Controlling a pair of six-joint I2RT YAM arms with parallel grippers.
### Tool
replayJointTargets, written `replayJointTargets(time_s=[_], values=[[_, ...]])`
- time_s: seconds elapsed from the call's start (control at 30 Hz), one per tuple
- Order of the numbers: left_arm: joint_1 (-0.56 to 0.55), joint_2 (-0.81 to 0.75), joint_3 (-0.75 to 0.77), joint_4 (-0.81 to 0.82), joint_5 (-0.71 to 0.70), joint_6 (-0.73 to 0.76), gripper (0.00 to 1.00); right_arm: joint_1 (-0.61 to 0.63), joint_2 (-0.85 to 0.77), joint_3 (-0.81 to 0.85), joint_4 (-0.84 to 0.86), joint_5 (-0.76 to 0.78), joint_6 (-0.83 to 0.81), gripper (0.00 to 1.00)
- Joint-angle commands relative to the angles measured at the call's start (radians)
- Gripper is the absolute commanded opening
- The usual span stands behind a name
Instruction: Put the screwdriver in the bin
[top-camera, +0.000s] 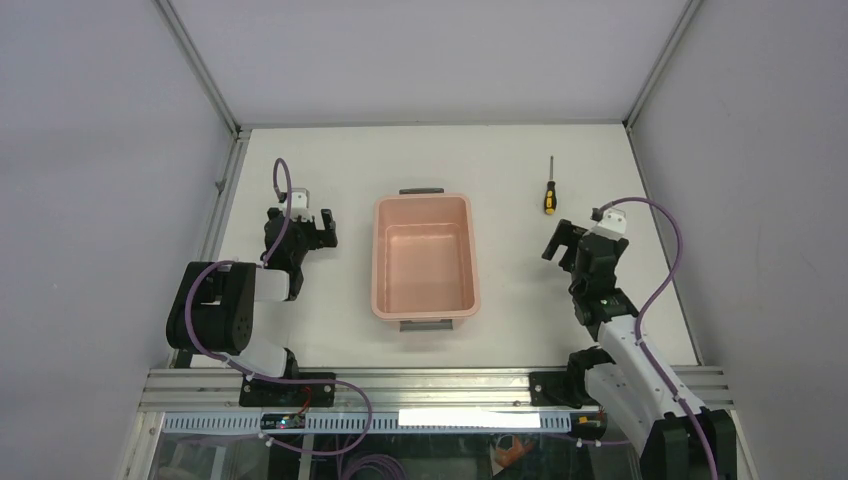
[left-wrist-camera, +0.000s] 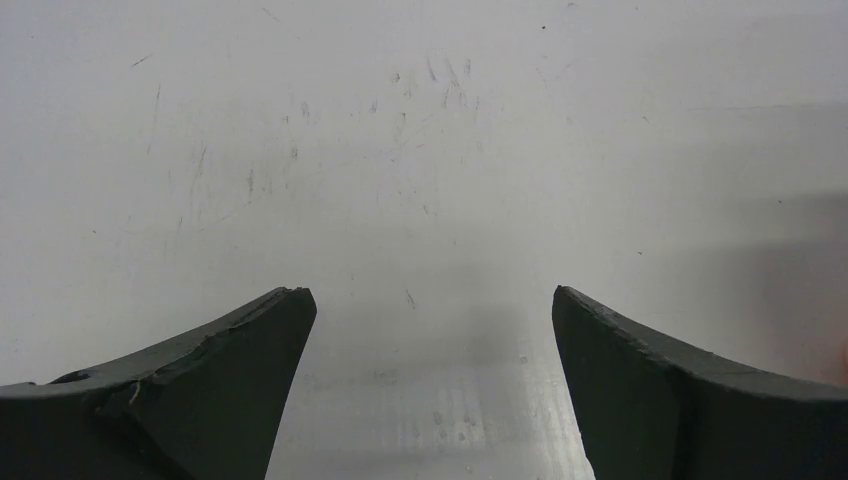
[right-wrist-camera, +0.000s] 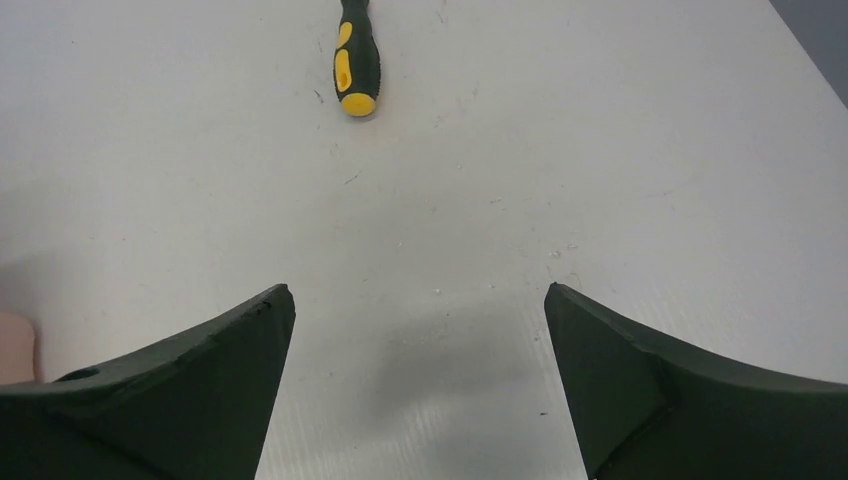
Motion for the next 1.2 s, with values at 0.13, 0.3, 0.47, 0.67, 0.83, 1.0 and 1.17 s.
replayJointTargets(time_s=[0.13, 0.3, 0.47, 0.67, 0.83, 1.0, 1.17], values=[[-0.008, -0.027, 0.001, 0.027, 0.007, -0.016, 0.99, 0.01, 0.044, 0.053, 0.02, 0.059, 0.007, 0.99], [-0.008, -0.027, 0.001, 0.027, 0.007, -0.016, 0.99, 0.007, 0.196, 0.303, -0.171, 0.058, -0.017, 0.99], [-0.007, -0.028, 0.001, 0.026, 0.007, -0.016, 0.99, -0.048, 0.503, 0.689, -0.398, 0.013, -0.025, 0.99], [-0.007, -0.028, 0.001, 0.026, 0.007, -0.016, 0.99, -0.112, 0.935, 1.161, -0.721, -0.102, -0.035, 0.99], [-0.008, -0.029, 0.001, 0.026, 0.007, -0.016, 0.99, -0.136, 1.213, 1.424, -0.823, -0.158, -0.043, 0.99], [-0.007, -0.027, 0.001, 0.026, 0.007, -0.016, 0.99, -0.136, 1.399, 1.549, -0.887, -0.184, -0.039, 0.99], [-0.008, -0.027, 0.001, 0.026, 0.007, -0.016, 0.99, -0.141, 1.473, 1.554, -0.869, -0.202, -0.033, 0.91]])
